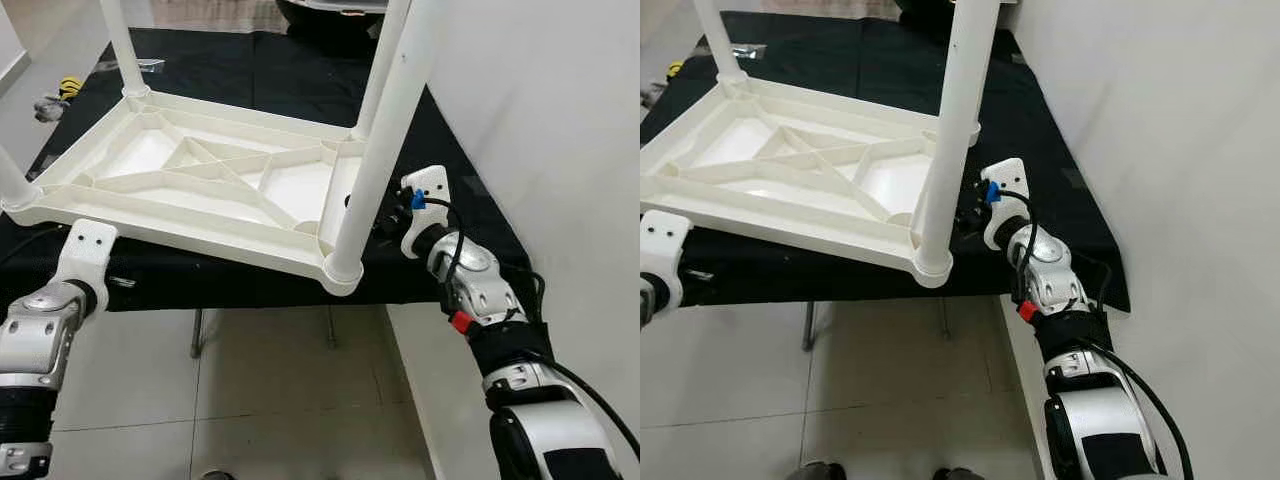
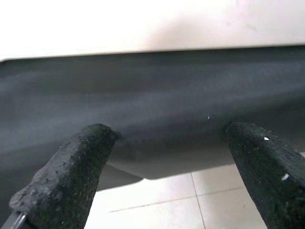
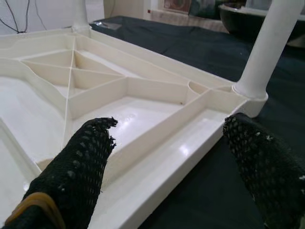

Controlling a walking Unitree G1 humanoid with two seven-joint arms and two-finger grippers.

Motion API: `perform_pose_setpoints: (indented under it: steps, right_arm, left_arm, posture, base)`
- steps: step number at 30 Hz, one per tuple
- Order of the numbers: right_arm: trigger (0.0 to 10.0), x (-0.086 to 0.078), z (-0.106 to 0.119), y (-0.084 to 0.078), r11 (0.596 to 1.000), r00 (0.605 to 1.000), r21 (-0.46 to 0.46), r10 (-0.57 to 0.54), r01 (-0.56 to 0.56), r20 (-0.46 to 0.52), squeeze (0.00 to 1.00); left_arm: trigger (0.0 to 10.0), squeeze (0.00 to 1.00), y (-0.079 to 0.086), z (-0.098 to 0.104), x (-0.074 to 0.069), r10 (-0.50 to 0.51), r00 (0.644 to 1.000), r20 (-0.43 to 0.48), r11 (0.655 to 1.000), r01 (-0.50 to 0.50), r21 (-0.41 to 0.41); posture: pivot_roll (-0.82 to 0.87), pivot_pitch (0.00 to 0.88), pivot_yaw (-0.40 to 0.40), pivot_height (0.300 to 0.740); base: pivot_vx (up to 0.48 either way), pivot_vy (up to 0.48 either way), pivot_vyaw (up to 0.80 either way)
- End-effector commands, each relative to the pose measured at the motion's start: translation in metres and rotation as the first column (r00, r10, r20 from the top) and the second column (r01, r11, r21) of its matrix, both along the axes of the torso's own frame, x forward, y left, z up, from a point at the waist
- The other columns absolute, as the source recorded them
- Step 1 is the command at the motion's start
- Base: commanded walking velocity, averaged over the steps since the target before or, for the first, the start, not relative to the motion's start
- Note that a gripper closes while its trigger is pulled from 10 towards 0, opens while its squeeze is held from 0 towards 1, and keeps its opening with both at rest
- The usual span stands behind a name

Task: Building children table

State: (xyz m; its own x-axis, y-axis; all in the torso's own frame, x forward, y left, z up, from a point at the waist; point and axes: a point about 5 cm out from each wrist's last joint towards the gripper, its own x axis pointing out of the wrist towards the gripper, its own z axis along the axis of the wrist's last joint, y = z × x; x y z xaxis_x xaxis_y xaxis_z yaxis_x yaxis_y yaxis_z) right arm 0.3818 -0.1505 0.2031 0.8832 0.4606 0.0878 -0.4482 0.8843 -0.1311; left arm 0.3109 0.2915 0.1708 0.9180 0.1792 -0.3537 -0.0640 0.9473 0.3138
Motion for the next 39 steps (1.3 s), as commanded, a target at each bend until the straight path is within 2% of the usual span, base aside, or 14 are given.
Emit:
perform_pose_setpoints:
  steps: [1,5,8,13,16,19,30,32,35,37,38,39]
  right_arm:
    - [10.0,0.0,0.006,-0.002,1.0,1.0,0.013,0.003,-0.003,0.016,0.0]
    - [10.0,0.0,0.004,-0.002,1.0,1.0,0.013,0.003,-0.003,0.011,0.0]
    - [10.0,0.0,0.004,-0.001,1.0,1.0,0.014,0.004,-0.004,0.01,0.0]
    - [10.0,0.0,0.009,0.004,0.999,1.0,0.032,0.02,-0.02,0.018,0.0]
    - [10.0,0.0,0.019,0.006,0.998,0.999,0.048,0.026,-0.028,0.045,0.0]
    - [10.0,0.0,0.022,0.007,0.998,0.998,0.055,0.031,-0.034,0.052,0.0]
    - [10.0,-0.005,0.033,0.008,0.995,0.994,0.066,0.07,-0.075,0.08,0.0]
    - [10.0,-0.007,0.037,0.009,0.993,0.992,0.07,0.09,-0.096,0.086,0.0]
    - [10.0,-0.017,0.047,0.017,0.974,0.974,0.086,0.201,-0.21,0.101,0.0]
    - [10.0,-0.02,0.049,0.019,0.967,0.968,0.093,0.227,-0.237,0.102,0.0]
    - [10.0,-0.028,0.052,0.025,0.945,0.946,0.083,0.309,-0.318,0.099,0.0]
    - [10.0,-0.028,0.052,0.025,0.945,0.946,0.083,0.309,-0.318,0.099,0.0]
  left_arm:
    - [10.0,0.0,0.002,0.003,0.003,0.002,1.0,0.011,1.0,-0.002,-0.001]
    - [10.0,0.0,-0.007,0.018,0.015,-0.046,0.998,0.052,0.999,0.046,-0.005]
    - [10.0,0.0,-0.009,0.021,0.018,-0.058,0.997,0.06,0.998,0.058,-0.001]
    - [10.0,0.0,-0.001,0.015,0.017,-0.031,0.999,0.04,1.0,0.031,-0.001]
    - [10.0,0.0,0.004,0.001,0.014,-0.01,1.0,0.01,1.0,0.01,-0.016]
    - [10.0,0.0,0.006,-0.001,0.015,-0.012,1.0,0.005,1.0,0.012,-0.018]
    - [10.0,0.0,0.011,0.004,0.019,-0.049,0.996,0.069,0.999,0.05,-0.011]
    - [10.0,0.0,0.015,0.006,0.019,-0.047,0.996,0.078,0.999,0.047,-0.003]
    - [10.0,0.0,0.025,0.008,0.02,-0.032,0.997,0.076,0.999,0.03,0.029]
    - [10.0,0.0,0.028,0.008,0.02,-0.027,0.997,0.076,0.999,0.024,0.035]
    - [10.0,0.0,0.031,0.01,0.023,-0.023,0.996,0.084,0.999,0.02,0.043]
    - [10.0,0.0,0.031,0.01,0.023,-0.023,0.996,0.084,0.999,0.02,0.043]
  posture:
    - [0.07,0.157,-0.115,0.74]
    - [0.07,0.158,-0.117,0.74]
    - [0.08,0.157,-0.115,0.74]
    - [0.08,0.161,-0.114,0.74]
    - [0.07,0.169,-0.106,0.74]
    - [0.07,0.167,-0.107,0.74]
    - [0.05,0.174,-0.1,0.74]
    - [0.04,0.179,-0.101,0.74]
    - [0.03,0.184,-0.1,0.74]
    - [0.03,0.184,-0.1,0.74]
    - [0.03,0.186,-0.099,0.74]
    - [0.03,0.186,-0.099,0.74]
  base:
    - [0.0,0.0,0.0]
    - [0.0,0.0,0.0]
    - [0.0,0.0,0.0]
    - [0.0,0.0,0.0]
    - [0.0,0.0,0.0]
    - [0.0,0.0,0.0]
    - [0.0,0.0,0.0]
    - [0.0,0.0,0.0]
    - [0.0,0.0,0.0]
    - [0.0,0.0,0.0]
    - [0.0,0.0,0.0]
    - [0.0,0.0,0.0]
